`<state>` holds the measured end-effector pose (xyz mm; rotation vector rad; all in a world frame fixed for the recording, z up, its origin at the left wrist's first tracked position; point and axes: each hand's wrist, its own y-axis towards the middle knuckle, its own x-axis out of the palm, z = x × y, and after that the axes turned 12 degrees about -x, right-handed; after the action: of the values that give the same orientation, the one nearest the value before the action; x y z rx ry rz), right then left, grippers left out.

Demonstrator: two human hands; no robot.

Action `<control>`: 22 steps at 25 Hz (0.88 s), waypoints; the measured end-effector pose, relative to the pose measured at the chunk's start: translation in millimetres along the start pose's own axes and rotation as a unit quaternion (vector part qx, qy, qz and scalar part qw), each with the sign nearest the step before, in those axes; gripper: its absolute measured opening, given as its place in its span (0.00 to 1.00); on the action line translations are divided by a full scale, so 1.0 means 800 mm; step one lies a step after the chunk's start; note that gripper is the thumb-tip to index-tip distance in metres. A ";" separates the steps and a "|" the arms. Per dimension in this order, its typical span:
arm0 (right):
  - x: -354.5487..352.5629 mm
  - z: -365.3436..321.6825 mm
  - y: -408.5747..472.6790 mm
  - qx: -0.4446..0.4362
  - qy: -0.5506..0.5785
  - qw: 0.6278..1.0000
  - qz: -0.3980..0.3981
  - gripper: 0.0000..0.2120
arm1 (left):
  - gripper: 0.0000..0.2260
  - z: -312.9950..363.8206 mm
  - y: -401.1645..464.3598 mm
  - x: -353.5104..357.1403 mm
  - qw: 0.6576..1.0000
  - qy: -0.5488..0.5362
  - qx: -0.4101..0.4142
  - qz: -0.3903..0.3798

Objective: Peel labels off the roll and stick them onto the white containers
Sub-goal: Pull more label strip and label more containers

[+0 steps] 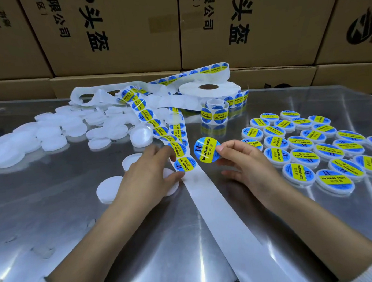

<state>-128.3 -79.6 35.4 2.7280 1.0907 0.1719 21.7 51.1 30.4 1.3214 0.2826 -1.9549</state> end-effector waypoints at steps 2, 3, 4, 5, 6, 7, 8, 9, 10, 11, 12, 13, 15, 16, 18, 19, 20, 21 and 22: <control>0.000 0.001 0.000 0.008 0.011 1.000 -0.005 0.06 | 0.13 -0.003 0.001 0.002 1.000 -0.003 0.005 -0.005; 0.000 0.002 0.000 0.008 0.012 1.000 -0.009 0.06 | 0.13 -0.004 0.001 0.003 1.000 -0.010 0.009 -0.001; 0.000 0.001 -0.001 0.010 0.018 1.000 -0.009 0.06 | 0.12 -0.003 0.002 0.003 1.000 -0.025 0.017 0.005; 0.000 0.002 -0.001 0.009 0.025 1.000 -0.009 0.04 | 0.12 -0.002 0.002 0.002 0.998 -0.049 0.029 0.014; 0.000 0.001 -0.002 0.010 0.038 0.999 -0.007 0.01 | 0.11 0.001 0.001 0.002 0.995 -0.080 0.045 0.023; 0.000 0.002 -0.002 0.006 0.046 0.999 -0.008 0.05 | 0.10 0.005 0.000 0.002 0.991 -0.115 0.062 0.031; 0.000 0.001 -0.004 0.005 0.049 0.999 -0.016 0.12 | 0.09 0.009 -0.002 0.001 0.985 -0.148 0.079 0.038; 0.000 0.002 -0.005 -0.001 0.045 0.999 -0.031 0.19 | 0.09 0.014 -0.004 0.001 0.979 -0.178 0.094 0.046; 0.003 0.002 -0.007 -0.008 0.035 0.998 -0.048 0.24 | 0.08 0.018 -0.006 0.001 0.971 -0.208 0.106 0.054; 0.005 0.003 -0.008 -0.015 0.021 0.997 -0.072 0.28 | 0.08 0.022 -0.007 0.002 0.962 -0.242 0.111 0.060; 0.009 0.002 -0.011 -0.021 0.007 0.995 -0.094 0.31 | 0.07 0.026 -0.009 0.003 0.953 -0.277 0.109 0.062; 0.012 0.003 -0.013 -0.028 -0.002 0.993 -0.113 0.33 | 0.08 0.030 -0.011 0.004 0.944 -0.308 0.102 0.062; 0.017 0.003 -0.014 -0.041 -0.004 0.991 -0.126 0.34 | 0.09 0.036 -0.015 0.005 0.931 -0.344 0.100 0.065; 0.019 0.002 -0.014 -0.047 -0.001 0.991 -0.123 0.34 | 0.09 0.038 -0.017 0.005 0.928 -0.348 0.112 0.074; 0.019 0.002 -0.013 -0.054 0.005 0.992 -0.113 0.34 | 0.10 0.040 -0.019 0.004 0.926 -0.340 0.137 0.089; 0.018 0.002 -0.012 -0.057 0.011 0.993 -0.105 0.34 | 0.10 0.040 -0.018 0.004 0.926 -0.343 0.133 0.085; 0.017 0.001 -0.011 -0.059 0.021 0.994 -0.094 0.35 | 0.09 0.040 -0.017 0.003 0.925 -0.358 0.108 0.071; 0.015 0.001 -0.010 -0.063 0.036 0.994 -0.079 0.35 | 0.08 0.040 -0.016 0.003 0.920 -0.383 0.066 0.049; 0.014 0.000 -0.010 -0.066 0.047 0.995 -0.062 0.34 | 0.07 0.040 -0.014 0.002 0.909 -0.416 0.017 0.023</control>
<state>-125.7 -66.5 33.7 2.5493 1.2234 0.3439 -8.8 40.2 41.1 0.4069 -0.2033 -2.2871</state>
